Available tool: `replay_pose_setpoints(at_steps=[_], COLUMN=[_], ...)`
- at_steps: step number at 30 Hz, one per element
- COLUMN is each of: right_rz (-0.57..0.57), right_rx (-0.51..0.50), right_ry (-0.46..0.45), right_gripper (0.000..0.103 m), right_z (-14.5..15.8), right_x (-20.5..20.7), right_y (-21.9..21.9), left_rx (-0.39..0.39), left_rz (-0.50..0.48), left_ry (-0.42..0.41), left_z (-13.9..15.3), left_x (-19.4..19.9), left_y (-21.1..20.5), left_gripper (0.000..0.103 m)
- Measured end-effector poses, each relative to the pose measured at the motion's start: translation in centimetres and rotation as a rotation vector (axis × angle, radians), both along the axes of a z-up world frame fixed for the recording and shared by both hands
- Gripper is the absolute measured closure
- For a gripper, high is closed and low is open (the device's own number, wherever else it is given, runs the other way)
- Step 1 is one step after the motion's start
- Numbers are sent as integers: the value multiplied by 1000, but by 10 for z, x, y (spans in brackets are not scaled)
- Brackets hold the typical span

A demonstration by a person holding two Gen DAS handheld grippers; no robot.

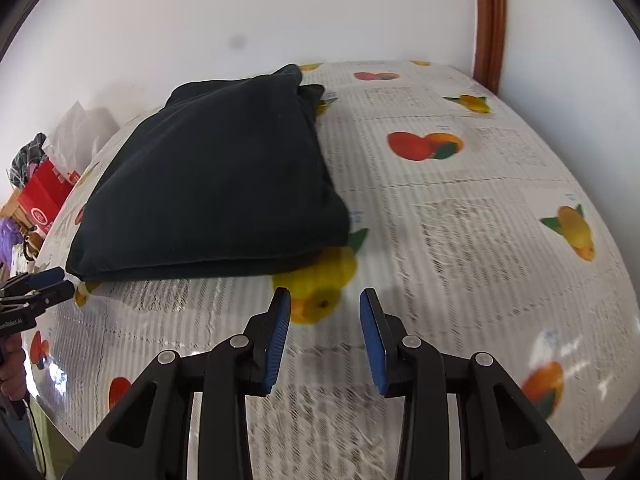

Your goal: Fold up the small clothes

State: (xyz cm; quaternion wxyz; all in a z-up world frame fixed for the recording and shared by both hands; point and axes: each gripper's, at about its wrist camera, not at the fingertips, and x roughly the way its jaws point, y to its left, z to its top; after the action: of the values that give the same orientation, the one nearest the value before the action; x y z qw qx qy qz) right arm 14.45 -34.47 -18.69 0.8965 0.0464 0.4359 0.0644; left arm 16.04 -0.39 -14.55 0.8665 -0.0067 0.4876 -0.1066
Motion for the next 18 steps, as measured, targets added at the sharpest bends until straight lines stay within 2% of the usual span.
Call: replay_pose_setpoints(at_steps=[2,5,9,12,18], right_rz=[3,13,19,14,-5], right_rx=[4,31,57,69,89], right_ry=[-3,-28,0,-9,-21], right_gripper=[67,67,75,76,76], right_z=[-1,0,-6,-6,-8], right_x=[8,18,35,43,63], right_y=[4,9,16,18,26], left_rx=[-8,-9,-22,-6,-49], left_rz=[-11,-26,-47,-45,17], left_ry=[-5,-15,-9,-23,2], left_z=[0,-1,-3,-3,-8], left_x=[6,15,29,38,59], left_y=[-1,-4,-6,-6,5], left_gripper=[41,52,67,67,65])
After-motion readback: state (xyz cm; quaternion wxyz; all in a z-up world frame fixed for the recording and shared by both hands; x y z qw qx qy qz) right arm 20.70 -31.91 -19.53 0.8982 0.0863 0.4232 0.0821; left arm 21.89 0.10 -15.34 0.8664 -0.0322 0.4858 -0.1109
